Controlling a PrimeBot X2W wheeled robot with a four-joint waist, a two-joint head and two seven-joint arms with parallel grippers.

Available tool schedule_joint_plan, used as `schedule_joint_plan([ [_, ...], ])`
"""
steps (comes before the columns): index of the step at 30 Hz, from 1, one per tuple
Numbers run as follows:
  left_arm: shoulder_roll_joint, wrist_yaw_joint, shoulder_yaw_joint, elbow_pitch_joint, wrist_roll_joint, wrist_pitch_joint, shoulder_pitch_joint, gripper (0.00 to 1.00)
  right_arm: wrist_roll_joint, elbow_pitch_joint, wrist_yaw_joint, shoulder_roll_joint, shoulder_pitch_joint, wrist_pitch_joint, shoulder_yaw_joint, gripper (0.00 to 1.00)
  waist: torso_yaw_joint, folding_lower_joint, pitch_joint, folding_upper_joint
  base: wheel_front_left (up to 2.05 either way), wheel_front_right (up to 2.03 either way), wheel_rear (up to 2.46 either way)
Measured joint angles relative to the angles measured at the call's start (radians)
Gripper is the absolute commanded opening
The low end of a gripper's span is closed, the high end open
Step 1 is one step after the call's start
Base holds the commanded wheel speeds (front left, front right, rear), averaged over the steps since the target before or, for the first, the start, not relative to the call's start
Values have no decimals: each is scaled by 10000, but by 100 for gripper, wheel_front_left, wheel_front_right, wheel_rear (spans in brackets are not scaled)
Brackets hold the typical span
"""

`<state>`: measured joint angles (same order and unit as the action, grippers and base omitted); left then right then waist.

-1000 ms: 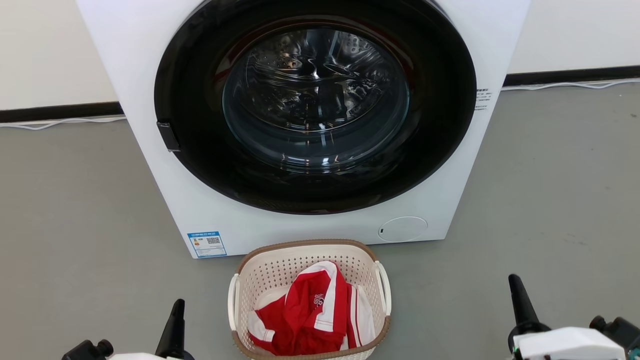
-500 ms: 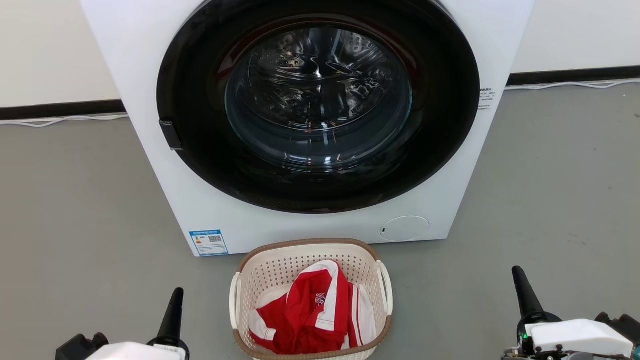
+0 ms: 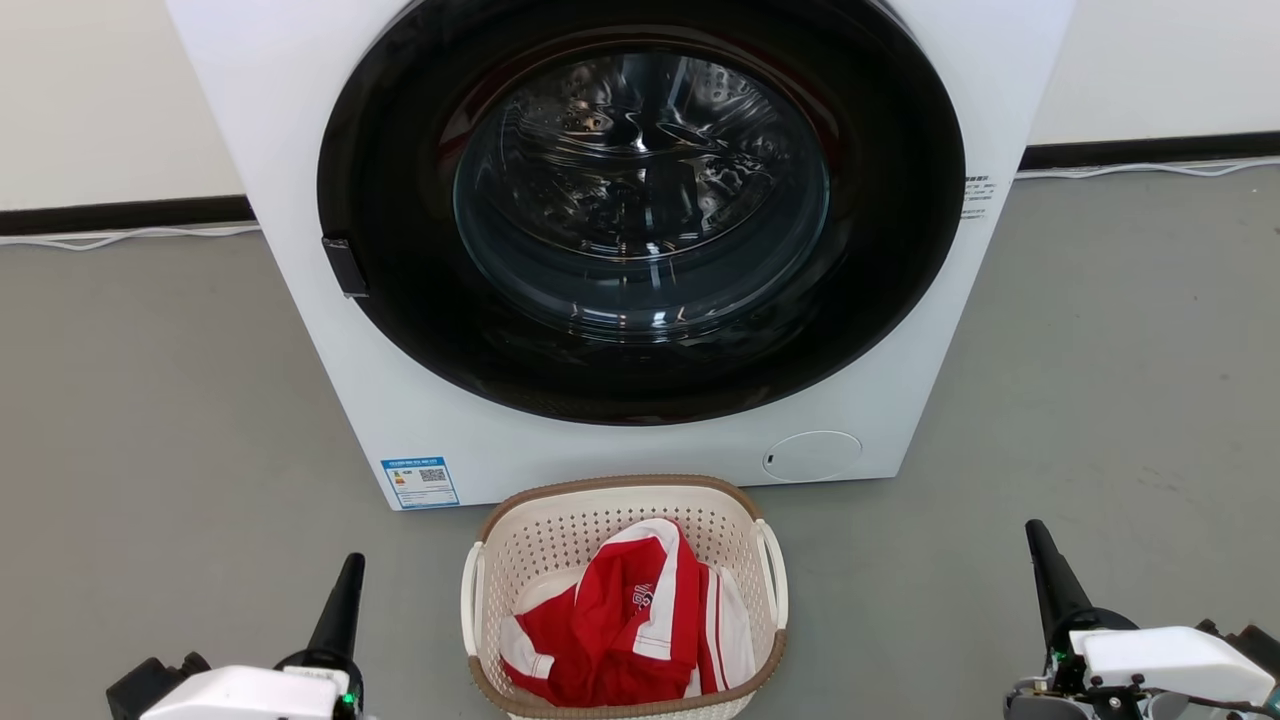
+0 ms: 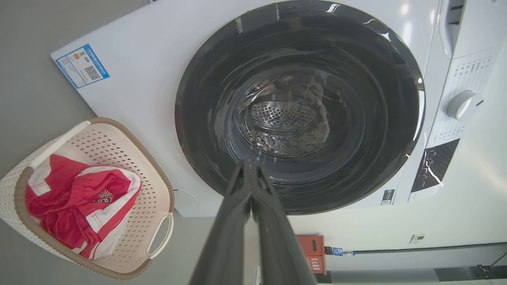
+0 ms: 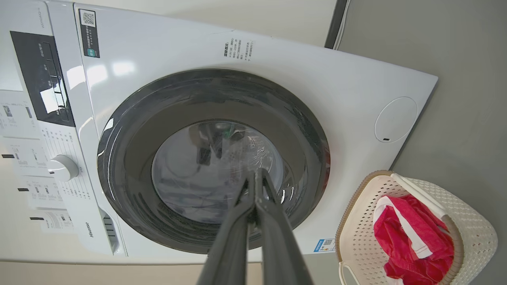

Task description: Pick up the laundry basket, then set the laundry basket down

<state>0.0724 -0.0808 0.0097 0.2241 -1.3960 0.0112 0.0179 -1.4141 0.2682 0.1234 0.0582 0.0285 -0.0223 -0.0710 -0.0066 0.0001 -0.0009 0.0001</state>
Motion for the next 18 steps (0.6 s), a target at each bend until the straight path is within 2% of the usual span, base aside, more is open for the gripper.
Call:
schedule_joint_plan([
  [18, -23, -343, 238, 347, -2046, 522, -528, 0, -1802, 13, 0, 0, 209, -495, -272, 0, 58, 0, 36, 0, 0, 0, 0],
])
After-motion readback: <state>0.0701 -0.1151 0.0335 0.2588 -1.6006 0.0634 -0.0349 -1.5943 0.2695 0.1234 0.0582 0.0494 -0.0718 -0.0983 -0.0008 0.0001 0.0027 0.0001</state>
